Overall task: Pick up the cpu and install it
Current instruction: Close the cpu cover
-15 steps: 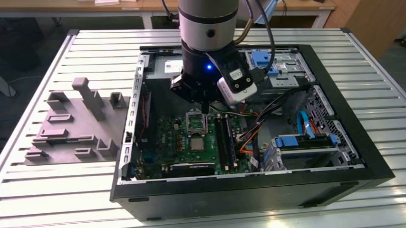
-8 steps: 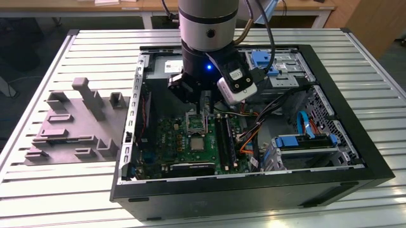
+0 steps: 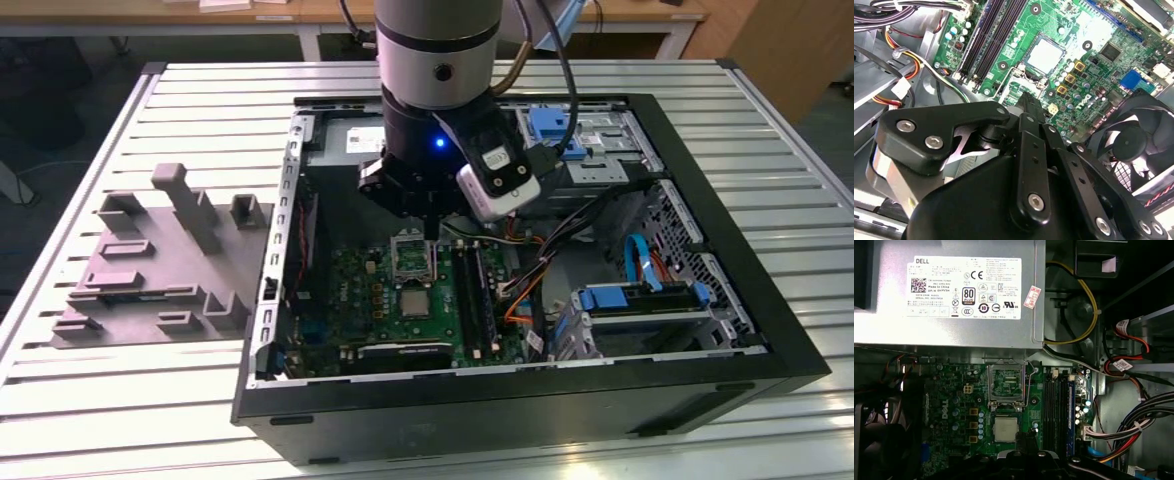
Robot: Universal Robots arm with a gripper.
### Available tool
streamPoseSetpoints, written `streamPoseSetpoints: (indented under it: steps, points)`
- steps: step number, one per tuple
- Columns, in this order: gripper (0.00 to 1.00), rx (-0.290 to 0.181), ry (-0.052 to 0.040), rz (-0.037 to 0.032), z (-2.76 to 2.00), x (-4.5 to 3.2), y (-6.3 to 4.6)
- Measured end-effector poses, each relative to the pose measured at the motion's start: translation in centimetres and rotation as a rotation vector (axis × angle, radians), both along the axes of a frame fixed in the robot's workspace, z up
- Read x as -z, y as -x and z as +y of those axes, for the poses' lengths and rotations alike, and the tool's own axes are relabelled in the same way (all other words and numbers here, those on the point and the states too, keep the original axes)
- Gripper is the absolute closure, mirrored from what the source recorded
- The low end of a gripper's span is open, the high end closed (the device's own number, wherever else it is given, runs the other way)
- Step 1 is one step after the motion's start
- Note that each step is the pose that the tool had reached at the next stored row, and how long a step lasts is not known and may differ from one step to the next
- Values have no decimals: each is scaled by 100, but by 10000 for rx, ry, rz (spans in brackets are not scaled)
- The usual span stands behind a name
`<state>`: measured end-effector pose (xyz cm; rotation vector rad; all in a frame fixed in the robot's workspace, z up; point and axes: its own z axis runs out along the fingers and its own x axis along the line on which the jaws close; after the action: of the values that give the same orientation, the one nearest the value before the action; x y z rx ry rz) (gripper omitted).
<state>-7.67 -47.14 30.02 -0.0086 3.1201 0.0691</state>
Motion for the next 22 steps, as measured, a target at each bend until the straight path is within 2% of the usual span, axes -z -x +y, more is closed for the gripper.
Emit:
streamPoseSetpoints:
  steps: [1, 19, 22]
  points:
    - [89, 0, 0, 0, 0, 1, 0]
    - [89, 1, -1, 0, 0, 16, -2]
    - [89, 0, -2, 14, 0, 19, -52]
